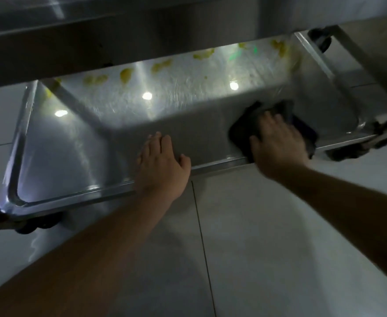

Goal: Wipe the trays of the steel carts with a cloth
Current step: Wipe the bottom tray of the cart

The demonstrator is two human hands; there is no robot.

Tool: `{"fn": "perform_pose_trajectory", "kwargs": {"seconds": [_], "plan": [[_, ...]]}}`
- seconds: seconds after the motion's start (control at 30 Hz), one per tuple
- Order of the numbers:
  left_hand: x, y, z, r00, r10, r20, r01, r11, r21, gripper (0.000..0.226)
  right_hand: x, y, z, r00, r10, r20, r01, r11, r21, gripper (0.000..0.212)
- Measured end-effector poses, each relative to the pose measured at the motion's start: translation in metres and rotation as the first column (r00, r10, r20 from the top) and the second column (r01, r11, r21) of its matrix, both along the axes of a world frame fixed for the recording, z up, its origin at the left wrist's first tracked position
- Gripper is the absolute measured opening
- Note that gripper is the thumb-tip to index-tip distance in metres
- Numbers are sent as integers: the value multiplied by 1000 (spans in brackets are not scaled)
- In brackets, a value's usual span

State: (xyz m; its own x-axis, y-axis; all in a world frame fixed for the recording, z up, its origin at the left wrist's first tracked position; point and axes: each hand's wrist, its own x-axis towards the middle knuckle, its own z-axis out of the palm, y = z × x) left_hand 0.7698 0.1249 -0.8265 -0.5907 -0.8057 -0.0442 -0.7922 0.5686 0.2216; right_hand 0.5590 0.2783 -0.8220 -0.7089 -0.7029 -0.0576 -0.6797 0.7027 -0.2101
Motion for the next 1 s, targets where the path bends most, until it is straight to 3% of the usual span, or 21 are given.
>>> {"fn": "perform_pose_trajectory", "kwargs": {"seconds": [0.1,0.2,0.3,0.4,0.57,0.7,0.83,1.0], "plan": [[3,-8,8,999,-39,-27,41,994,98,59,53,-27,-2,958,280,-67,-279,960,23,63],[21,-25,23,990,-132,-49,138,974,182,65,47,-26,1,923,383,-26,-382,924,23,64],[70,-55,37,987,-157,36,152,982,112,67,23,-13,0,925,378,-24,-378,926,28,65],[140,-88,44,985,-115,131,106,991,79,65,12,-9,-1,976,219,-24,-218,976,19,66],[224,-114,35,976,-39,212,24,997,73,61,42,-28,-4,990,137,-42,-134,989,67,69],[229,-109,9,992,-5,127,3,1000,16,67,100,-68,-6,980,198,-29,-196,979,61,74],[228,-115,-1,990,31,141,-35,999,22,73,186,-126,-9,958,287,-10,-286,958,18,75],[230,-118,-1,995,31,93,-31,1000,-3,73,278,-176,-14,854,519,-16,-519,851,-82,70]]}}
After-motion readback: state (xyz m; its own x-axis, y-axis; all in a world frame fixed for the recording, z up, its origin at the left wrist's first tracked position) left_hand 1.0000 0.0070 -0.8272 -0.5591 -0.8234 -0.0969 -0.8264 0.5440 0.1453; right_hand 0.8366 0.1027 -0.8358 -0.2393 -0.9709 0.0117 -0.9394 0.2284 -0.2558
